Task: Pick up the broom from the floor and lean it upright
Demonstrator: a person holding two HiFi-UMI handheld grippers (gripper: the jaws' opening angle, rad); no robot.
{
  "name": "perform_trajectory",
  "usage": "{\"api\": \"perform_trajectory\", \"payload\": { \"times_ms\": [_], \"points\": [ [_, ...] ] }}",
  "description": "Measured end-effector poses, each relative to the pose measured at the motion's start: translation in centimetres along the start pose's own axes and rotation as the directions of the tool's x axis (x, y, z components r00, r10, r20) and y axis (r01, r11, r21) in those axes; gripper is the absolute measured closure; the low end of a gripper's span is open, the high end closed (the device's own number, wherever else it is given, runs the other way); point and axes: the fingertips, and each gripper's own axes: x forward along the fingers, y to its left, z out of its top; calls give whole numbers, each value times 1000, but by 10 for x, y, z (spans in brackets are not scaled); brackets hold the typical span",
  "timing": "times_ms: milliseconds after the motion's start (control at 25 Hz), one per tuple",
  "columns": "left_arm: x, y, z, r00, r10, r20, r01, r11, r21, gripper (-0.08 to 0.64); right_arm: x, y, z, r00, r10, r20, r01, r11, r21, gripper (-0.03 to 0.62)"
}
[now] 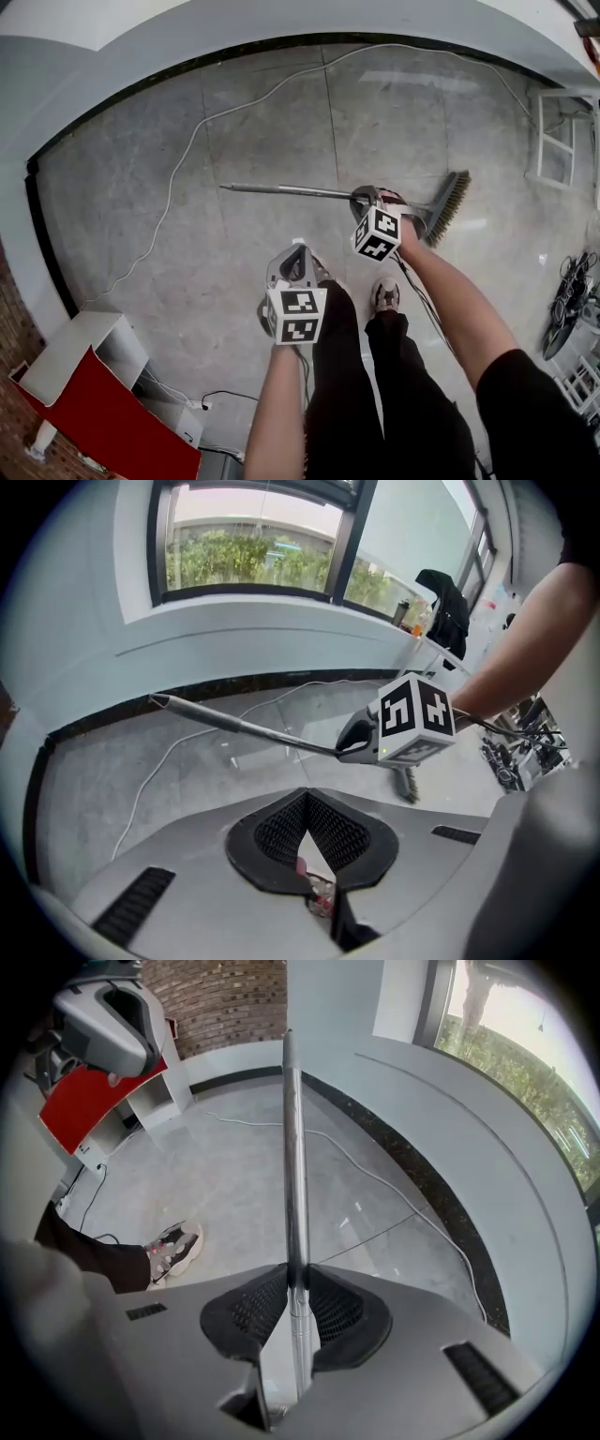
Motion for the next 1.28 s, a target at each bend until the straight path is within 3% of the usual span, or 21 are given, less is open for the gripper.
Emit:
{"api": "perform_trajectory", "payload": {
  "times_ms": [440, 800, 1080, 1280],
  "points": [
    [-21, -12, 34, 999, -1, 32, -2, 995, 100, 554, -46, -21, 3, 997, -48, 58, 45, 998, 45, 525],
    [-20, -40, 80, 997, -68, 41, 58, 977, 206, 554, -93, -46, -3, 991, -102, 84, 91, 988, 123, 526],
    [-17, -68, 138, 989, -47, 139, 4, 954, 298, 554, -142, -77, -19, 961, -195, 197, 152, 965, 214, 528],
    [-33, -108, 162, 976, -73, 205, 1, 944, 330, 554, -189, -74, -46, 943, -235, 236, 168, 947, 272, 528]
  ]
}}
